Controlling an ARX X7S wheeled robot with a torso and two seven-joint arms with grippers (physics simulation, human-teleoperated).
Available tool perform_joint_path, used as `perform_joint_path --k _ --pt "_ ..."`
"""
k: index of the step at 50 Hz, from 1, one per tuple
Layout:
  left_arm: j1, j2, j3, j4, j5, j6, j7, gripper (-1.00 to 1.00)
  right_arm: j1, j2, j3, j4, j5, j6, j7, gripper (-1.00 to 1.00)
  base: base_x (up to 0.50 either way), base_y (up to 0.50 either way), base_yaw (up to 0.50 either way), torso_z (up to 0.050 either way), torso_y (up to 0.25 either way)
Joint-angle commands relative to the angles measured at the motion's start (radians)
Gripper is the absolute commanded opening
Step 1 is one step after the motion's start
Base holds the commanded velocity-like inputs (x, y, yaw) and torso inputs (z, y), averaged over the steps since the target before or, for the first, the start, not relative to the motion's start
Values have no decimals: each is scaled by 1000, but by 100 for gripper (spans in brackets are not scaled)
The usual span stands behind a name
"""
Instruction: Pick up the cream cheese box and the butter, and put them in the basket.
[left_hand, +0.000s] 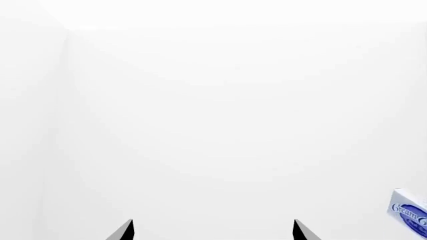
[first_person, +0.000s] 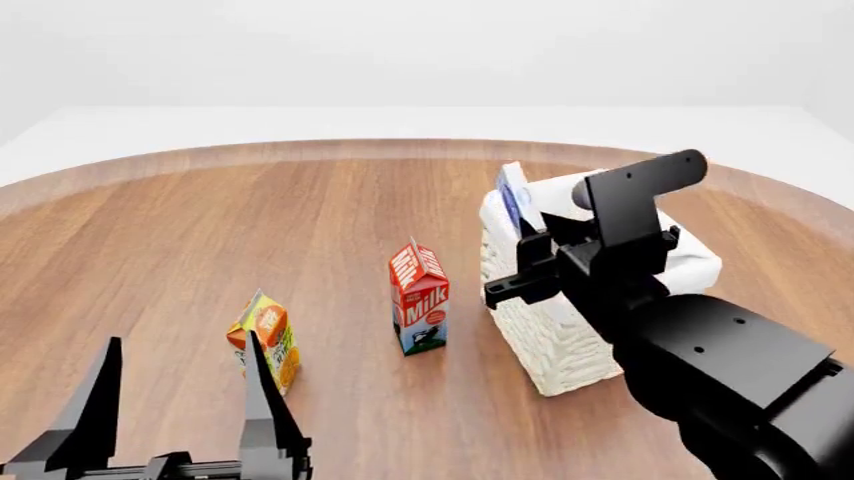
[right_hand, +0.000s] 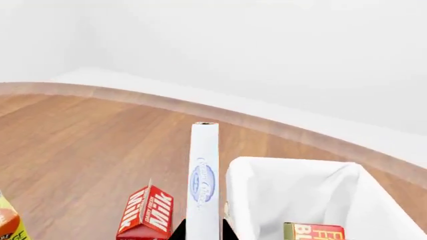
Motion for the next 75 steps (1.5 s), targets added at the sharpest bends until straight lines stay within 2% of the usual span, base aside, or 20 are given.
perform_joint_path --k 1,14,15,16,17,51,75 --pt "1 -3 1 0 -1 0 -1 100 128 -2 2 88 -15 47 7 -100 0 0 0 0 0" --pt "4 -5 2 1 -1 1 -2 100 289 0 -64 288 -73 95 23 -100 0 0 0 0 0" --pt "5 -9 -2 5 -4 2 -2 100 439 -13 -139 438 -146 47 -37 -100 0 0 0 0 0" --pt "2 -9 -1 8 -3 -4 -2 100 447 -12 -140 588 -147 44 -40 -100 0 0 0 0 0" --pt "2 -9 -1 9 -2 -5 -2 100 448 -11 -139 620 -147 45 -39 -100 0 0 0 0 0" --pt "6 -15 0 12 -6 0 -6 100 497 -15 -288 778 -204 37 -69 -100 0 0 0 0 1" --pt "3 -19 0 15 -8 -4 -9 100 521 -31 -330 851 -222 20 -78 -100 0 0 0 0 0"
